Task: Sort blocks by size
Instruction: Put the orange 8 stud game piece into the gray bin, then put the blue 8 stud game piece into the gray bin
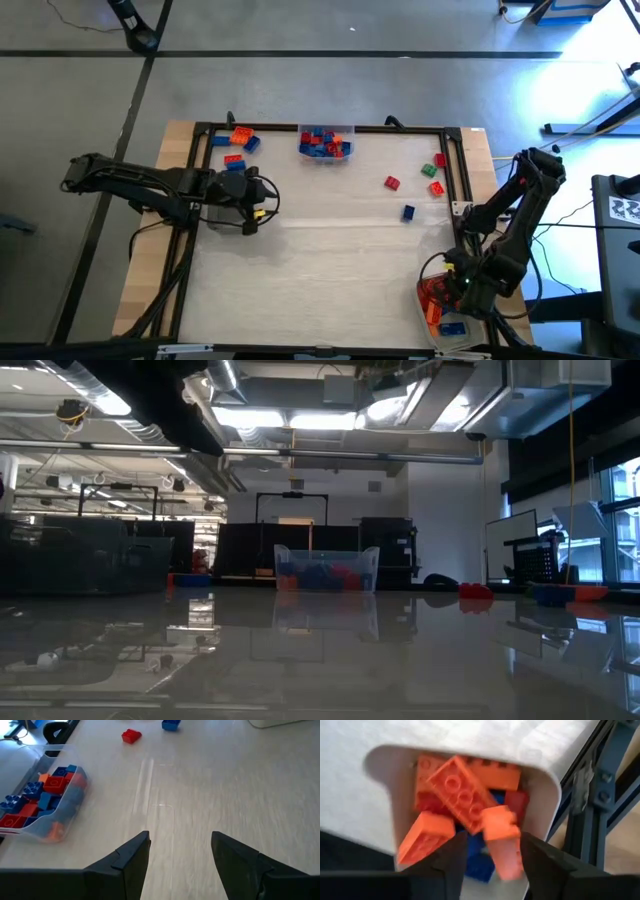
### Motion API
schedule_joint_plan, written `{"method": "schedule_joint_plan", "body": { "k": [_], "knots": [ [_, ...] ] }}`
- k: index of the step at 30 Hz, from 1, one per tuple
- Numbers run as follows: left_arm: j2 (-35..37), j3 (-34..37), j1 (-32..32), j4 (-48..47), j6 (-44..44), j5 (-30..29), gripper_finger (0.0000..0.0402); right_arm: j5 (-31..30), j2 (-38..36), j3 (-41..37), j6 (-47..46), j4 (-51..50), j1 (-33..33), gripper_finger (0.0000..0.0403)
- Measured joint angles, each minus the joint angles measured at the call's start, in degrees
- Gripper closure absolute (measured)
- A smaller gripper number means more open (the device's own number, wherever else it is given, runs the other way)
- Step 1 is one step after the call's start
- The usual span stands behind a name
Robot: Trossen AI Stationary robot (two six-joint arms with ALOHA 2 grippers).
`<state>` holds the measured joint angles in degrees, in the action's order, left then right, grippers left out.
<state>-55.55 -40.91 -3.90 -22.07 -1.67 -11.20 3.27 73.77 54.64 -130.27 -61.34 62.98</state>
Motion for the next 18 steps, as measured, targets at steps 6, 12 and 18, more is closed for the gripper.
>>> {"method": "schedule_joint_plan", "body": {
  "k": [6,12,18],
  "knots": [
    [0.0,0.0,2.01,-0.61,-0.7,-2.96,0.0202,-5.16,-2.34,4.26,0.77,-1.46,0.0,0.0179],
    [-0.02,0.0,10.22,-5.68,-5.48,-10.59,0.0202,-33.22,-4.67,8.5,16.35,-7.31,-4.01,0.0169],
    [-1.42,0.0,22.65,-7.08,-7.19,-10.69,0.0202,-51.25,-4.5,8.69,43.03,-6.13,-14.01,0.017]
  ]
}}
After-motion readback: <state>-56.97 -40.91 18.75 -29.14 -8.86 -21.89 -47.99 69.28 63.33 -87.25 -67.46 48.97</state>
